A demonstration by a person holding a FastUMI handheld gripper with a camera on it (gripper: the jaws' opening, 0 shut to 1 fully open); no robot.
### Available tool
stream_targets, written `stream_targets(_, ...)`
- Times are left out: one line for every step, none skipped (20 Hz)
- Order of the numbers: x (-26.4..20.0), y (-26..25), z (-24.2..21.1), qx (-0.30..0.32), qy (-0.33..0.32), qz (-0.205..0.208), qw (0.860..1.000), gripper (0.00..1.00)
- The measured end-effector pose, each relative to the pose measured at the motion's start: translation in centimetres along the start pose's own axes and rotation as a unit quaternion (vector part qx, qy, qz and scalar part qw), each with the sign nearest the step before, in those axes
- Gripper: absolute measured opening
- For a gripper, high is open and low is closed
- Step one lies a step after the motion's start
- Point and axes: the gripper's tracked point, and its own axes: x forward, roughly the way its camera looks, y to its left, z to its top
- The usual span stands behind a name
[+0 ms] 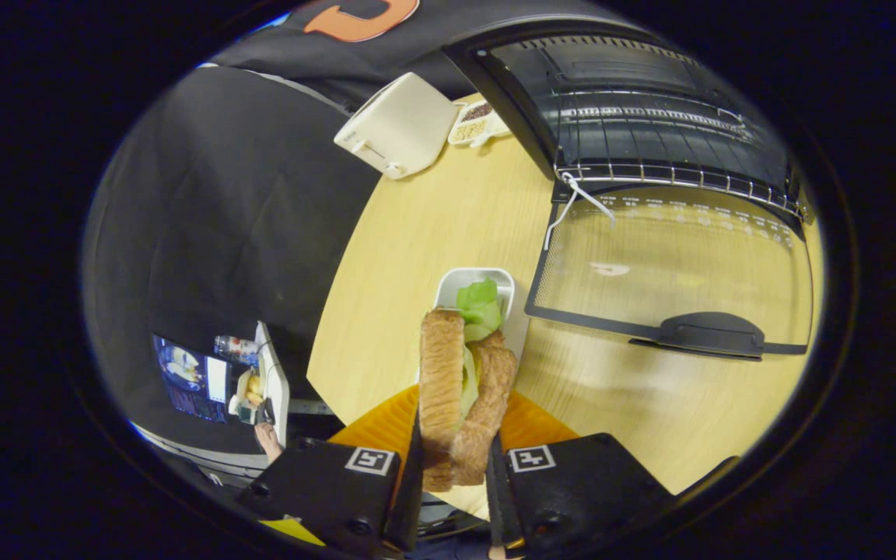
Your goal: Open the toaster oven, put the food inside, and close the toaster oven door.
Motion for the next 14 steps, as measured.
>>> stream_targets(-0.3, 0.3, 0.0, -0.004, -0.001, 0.006, 1.0, 0.4)
stream_targets(-0.5, 0.6, -0.2, -0.006, -0.004, 0.011, 1.0, 0.4)
stream_targets(-0.7, 0.9, -0.1, -0.003, -0.007, 0.015, 1.0, 0.4)
stream_targets(-1.0, 1.2, -0.1, 0.001, -0.01, 0.021, 1.0, 0.4)
stream_targets(-1.4, 1.4, -0.1, 0.002, -0.013, 0.026, 1.0, 0.4)
stream_targets(-1.7, 1.6, 0.0, 0.003, -0.021, 0.033, 0.999, 0.4)
stream_targets(-2.2, 1.9, 0.5, 0.006, -0.035, 0.041, 0.999, 0.4)
stream_targets(-2.7, 2.2, 1.1, 0.009, -0.05, 0.05, 0.997, 0.4)
stream_targets(-3.3, 2.2, 2.0, 0.015, -0.071, 0.058, 0.996, 0.4)
stream_targets(-3.9, 2.1, 3.0, 0.024, -0.097, 0.063, 0.993, 0.4)
stream_targets(-4.5, 1.8, 4.0, 0.032, -0.122, 0.066, 0.99, 0.4)
stream_targets(-5.2, 1.3, 5.1, 0.042, -0.151, 0.07, 0.985, 0.4)
stream_targets(-5.7, 0.7, 6.4, 0.052, -0.182, 0.071, 0.979, 0.4)
stream_targets(-6.5, -0.7, 7.5, 0.063, -0.207, 0.07, 0.974, 0.4)
